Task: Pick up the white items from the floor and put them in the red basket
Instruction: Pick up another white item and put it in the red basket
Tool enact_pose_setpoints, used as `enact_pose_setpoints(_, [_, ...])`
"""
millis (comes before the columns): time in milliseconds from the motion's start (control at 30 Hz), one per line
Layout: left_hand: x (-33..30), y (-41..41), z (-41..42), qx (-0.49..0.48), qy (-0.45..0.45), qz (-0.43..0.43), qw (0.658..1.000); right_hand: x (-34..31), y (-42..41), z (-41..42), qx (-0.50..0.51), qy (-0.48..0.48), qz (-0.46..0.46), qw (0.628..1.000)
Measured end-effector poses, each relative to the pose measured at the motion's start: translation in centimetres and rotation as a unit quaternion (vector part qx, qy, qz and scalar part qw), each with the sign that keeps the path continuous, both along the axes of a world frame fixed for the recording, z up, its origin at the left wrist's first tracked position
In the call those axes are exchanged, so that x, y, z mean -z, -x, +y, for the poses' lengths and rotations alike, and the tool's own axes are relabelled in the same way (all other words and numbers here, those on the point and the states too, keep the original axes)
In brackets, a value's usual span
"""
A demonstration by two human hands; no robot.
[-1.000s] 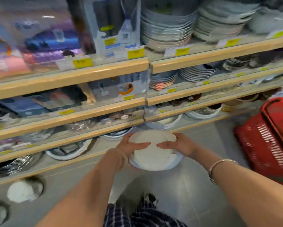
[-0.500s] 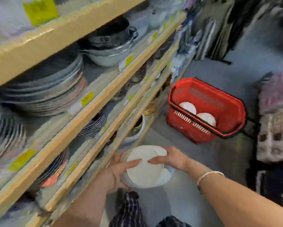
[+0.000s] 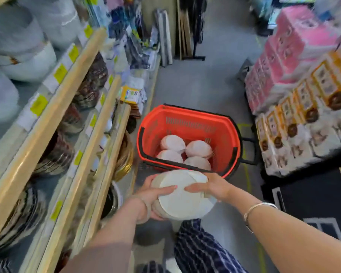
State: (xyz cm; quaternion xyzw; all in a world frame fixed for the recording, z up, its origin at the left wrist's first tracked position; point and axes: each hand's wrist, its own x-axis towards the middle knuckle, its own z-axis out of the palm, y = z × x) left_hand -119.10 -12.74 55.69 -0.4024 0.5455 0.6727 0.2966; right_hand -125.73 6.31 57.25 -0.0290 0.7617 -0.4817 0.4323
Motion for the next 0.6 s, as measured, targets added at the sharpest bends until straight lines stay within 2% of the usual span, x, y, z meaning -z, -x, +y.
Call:
enact_pose_setpoints(367, [3.5,19.9,-0.3,0.061,0.0,-0.051,0.997,4.4,17.8,0.8,0.078,0.0,-0.067,0.995])
enact_pose_setpoints(600, [11.6,30.4,-5.2,0.053,0.019,-0.051,0.997,13.3,27.4,-4.1,0.07,-0.047,-0.074,0.994])
